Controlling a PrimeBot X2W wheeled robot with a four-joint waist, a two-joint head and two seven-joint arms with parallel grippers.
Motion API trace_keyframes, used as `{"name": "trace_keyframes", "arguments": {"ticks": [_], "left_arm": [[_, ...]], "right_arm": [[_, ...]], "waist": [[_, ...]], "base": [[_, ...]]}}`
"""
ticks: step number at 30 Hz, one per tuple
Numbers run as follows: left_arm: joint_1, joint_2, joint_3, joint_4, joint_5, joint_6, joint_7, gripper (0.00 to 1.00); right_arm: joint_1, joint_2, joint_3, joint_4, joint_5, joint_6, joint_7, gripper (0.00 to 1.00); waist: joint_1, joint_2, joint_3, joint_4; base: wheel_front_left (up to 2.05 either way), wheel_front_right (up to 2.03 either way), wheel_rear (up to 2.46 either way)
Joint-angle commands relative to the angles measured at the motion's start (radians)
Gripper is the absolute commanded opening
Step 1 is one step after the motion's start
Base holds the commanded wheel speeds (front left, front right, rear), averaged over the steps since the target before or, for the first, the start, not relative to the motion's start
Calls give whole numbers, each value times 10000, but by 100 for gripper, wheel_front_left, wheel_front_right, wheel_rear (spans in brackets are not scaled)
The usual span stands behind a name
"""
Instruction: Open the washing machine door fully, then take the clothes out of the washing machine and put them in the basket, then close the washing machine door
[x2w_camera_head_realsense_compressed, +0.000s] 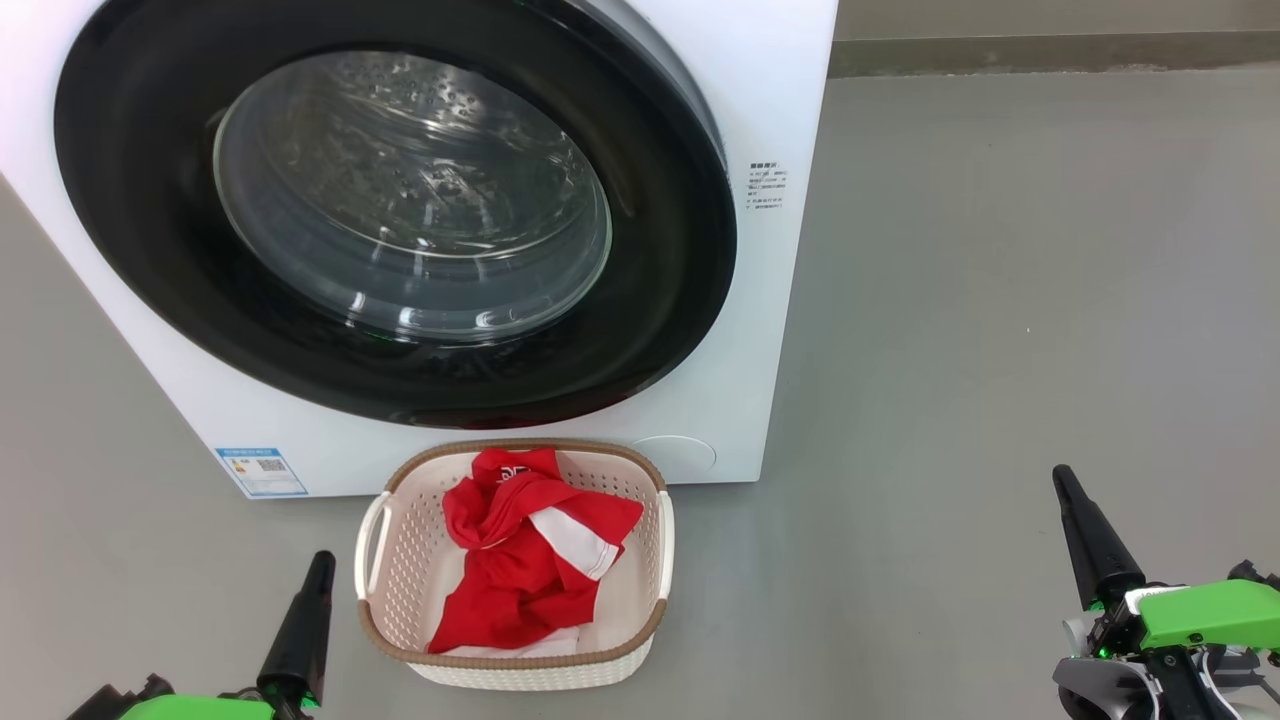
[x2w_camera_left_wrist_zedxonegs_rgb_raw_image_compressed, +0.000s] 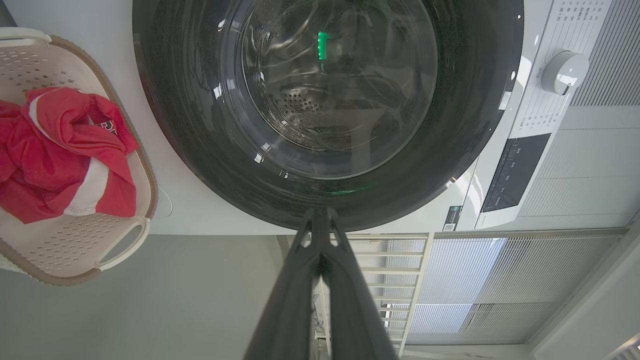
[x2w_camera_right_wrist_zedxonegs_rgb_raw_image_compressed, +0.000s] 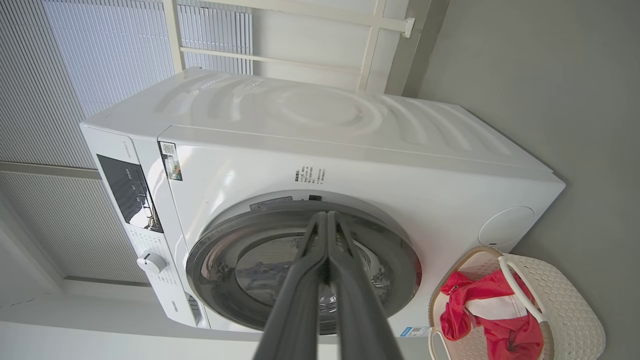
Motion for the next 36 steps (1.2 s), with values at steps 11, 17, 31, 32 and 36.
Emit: {"name": "trace_keyframes", "arguments": {"ticks": [11, 17, 31, 32, 36], "left_arm": [[-400, 138, 395, -203, 73, -69, 87, 0], [-402, 124, 414, -202, 89, -69, 102, 0], [-405, 96, 455, -200, 123, -69, 135, 0], [-405, 94, 457, -200, 125, -69, 137, 0], [-406, 86, 468, -200, 134, -69, 145, 0]], "right_arm": [[-413, -73, 161, -294, 10, -6, 67, 0], [-414, -64, 148, -293, 0, -6, 77, 0], [-416, -47, 123, -292, -21, -6, 97, 0], [-416, -46, 122, -292, -22, -6, 98, 0], [-417, -41, 115, -291, -27, -6, 103, 0]], "waist": [[0, 0, 0, 0], [0, 0, 0, 0], [0, 0, 0, 0], [0, 0, 0, 0], [0, 0, 0, 0]], "base": [[0, 0, 0], [0, 0, 0], [0, 0, 0], [0, 0, 0], [0, 0, 0]]}}
